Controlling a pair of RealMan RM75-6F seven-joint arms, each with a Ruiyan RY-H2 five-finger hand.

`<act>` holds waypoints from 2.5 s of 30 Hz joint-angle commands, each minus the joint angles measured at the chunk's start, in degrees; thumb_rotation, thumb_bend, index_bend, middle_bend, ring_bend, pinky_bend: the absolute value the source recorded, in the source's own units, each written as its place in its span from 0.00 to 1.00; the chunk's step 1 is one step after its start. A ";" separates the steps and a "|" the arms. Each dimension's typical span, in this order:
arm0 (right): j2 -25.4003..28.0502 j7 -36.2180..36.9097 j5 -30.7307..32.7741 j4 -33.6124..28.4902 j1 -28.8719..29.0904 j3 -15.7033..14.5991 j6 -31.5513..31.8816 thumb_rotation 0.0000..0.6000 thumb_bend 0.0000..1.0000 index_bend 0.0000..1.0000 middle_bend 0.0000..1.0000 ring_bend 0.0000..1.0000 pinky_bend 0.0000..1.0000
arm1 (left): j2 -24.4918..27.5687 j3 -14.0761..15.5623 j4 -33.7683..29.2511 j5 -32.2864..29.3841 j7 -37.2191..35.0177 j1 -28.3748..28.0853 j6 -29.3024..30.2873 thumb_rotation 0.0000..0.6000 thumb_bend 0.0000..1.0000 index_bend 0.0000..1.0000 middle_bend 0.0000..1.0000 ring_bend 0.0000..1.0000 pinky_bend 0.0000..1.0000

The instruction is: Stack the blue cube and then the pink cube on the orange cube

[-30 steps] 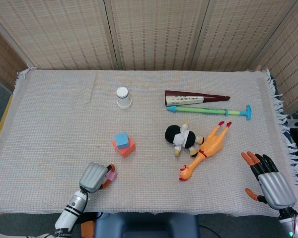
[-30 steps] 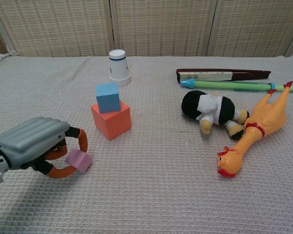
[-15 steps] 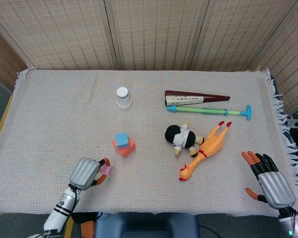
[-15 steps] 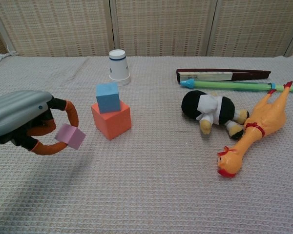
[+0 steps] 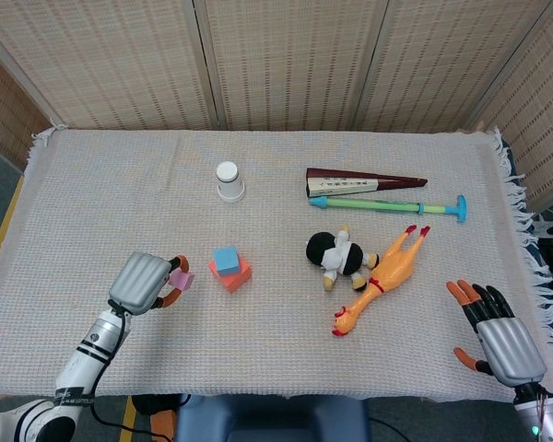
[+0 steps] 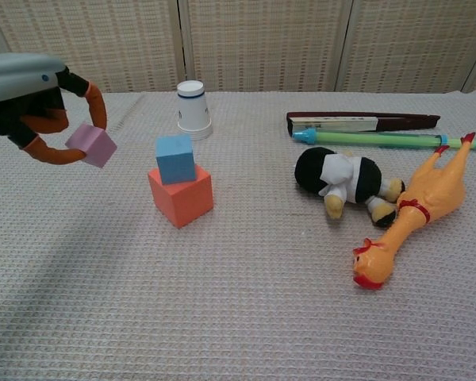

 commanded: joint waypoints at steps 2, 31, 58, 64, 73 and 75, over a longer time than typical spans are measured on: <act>-0.07 -0.15 0.38 0.02 0.18 0.07 -0.37 1.00 0.12 0.00 0.00 0.00 0.00 | 0.11 -3.20 -2.66 -7.38 4.19 -4.01 -2.54 1.00 0.32 0.52 1.00 1.00 1.00; -1.17 7.12 -3.03 3.77 -1.63 1.92 8.05 1.00 0.12 0.00 0.00 0.00 0.00 | -9.34 -7.47 4.15 -27.39 11.85 -19.25 -1.85 1.00 0.32 0.53 1.00 1.00 1.00; -0.18 6.50 -2.21 2.56 -1.48 1.63 6.49 1.00 0.12 0.00 0.00 0.00 0.00 | -10.83 -5.07 6.43 -31.01 12.45 -22.62 -0.14 1.00 0.32 0.49 1.00 1.00 1.00; -0.19 6.20 -2.09 2.42 -1.43 1.62 6.23 1.00 0.12 0.00 0.00 0.00 0.00 | -10.60 -4.76 6.13 -31.16 12.28 -22.75 0.31 1.00 0.32 0.41 1.00 1.00 1.00; -0.15 5.89 -2.03 2.22 -1.47 1.61 6.17 1.00 0.12 0.00 0.00 0.00 0.00 | -10.51 -4.24 5.71 -31.83 12.70 -23.15 0.83 1.00 0.32 0.36 1.00 1.00 1.00; -0.15 5.90 -2.02 2.23 -1.48 1.61 6.16 1.00 0.12 0.00 0.00 0.00 0.00 | -10.54 -4.17 5.57 -32.00 12.91 -23.29 1.01 1.00 0.32 0.35 1.00 1.00 1.00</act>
